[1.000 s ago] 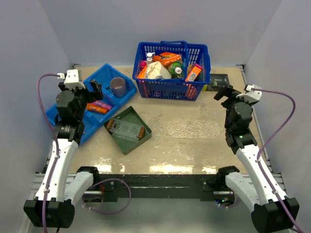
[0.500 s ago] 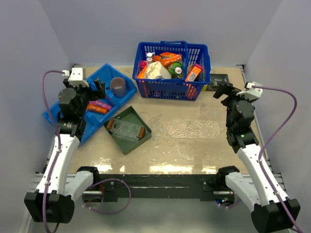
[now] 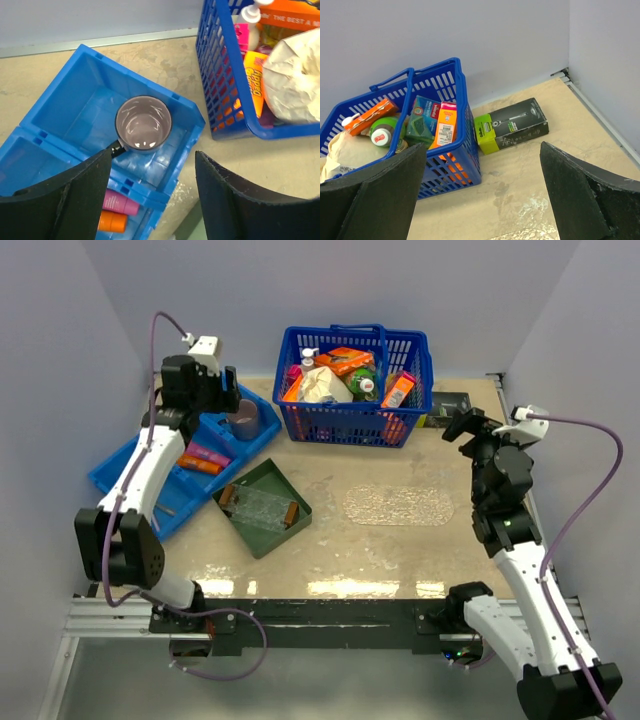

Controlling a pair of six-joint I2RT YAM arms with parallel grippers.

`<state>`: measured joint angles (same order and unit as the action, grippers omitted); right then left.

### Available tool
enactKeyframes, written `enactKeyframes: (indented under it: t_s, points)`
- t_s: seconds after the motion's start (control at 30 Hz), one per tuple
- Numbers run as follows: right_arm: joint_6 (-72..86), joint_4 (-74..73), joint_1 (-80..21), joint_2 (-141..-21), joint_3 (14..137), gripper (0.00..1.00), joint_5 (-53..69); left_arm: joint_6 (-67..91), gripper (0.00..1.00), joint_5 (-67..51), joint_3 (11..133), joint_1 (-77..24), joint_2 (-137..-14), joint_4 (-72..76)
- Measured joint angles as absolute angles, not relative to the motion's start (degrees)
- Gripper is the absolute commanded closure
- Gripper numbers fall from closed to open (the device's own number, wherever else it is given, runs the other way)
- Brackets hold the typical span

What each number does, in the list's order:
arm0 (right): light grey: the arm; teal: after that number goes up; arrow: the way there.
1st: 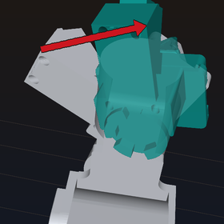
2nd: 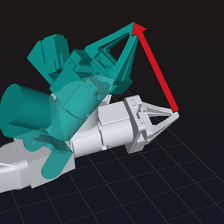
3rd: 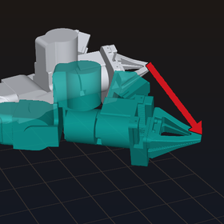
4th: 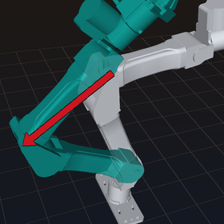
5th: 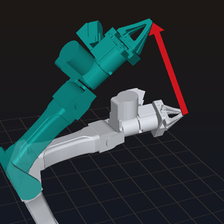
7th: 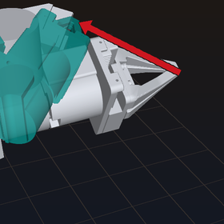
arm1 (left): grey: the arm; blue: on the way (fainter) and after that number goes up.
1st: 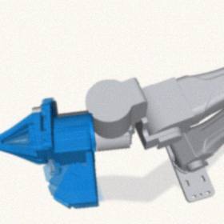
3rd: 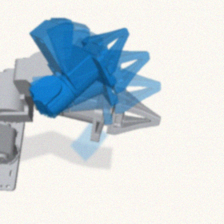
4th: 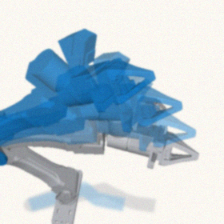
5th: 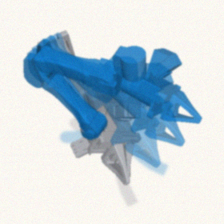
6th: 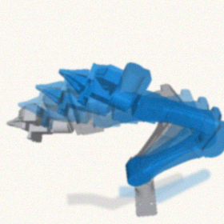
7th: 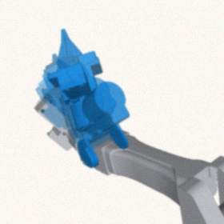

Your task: Prepare toiletry sets of a toothbrush and toothpaste on the tray

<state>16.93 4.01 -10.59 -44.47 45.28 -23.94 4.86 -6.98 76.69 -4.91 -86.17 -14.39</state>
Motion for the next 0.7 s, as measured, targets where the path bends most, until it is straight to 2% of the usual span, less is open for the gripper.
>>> enactKeyframes:
  t_s: [0.03,0.1,0.27,0.7]
  points:
    - [16.93,3.53,-10.59,-44.47,45.52,0.02,-23.73,4.8,0.4,-6.59,79.11,-4.91,-88.47,-15.7]
    - [16.93,2.74,-10.59,-44.49,46.06,0.02,-22.98,4.84,0.45,-5.8,82.06,-4.91,-91.5,-16.93]
    - [16.91,1.13,-10.59,-44.51,47.09,0.02,-21.45,4.91,0.47,-3.33,89.23,-4.91,-99.29,-20.4]
    - [16.91,-1.08,-10.59,-46.39,48.45,0.02,-19.18,6.39,0.5,-4.97,92.33,-2.15,-110.65,-22.39]
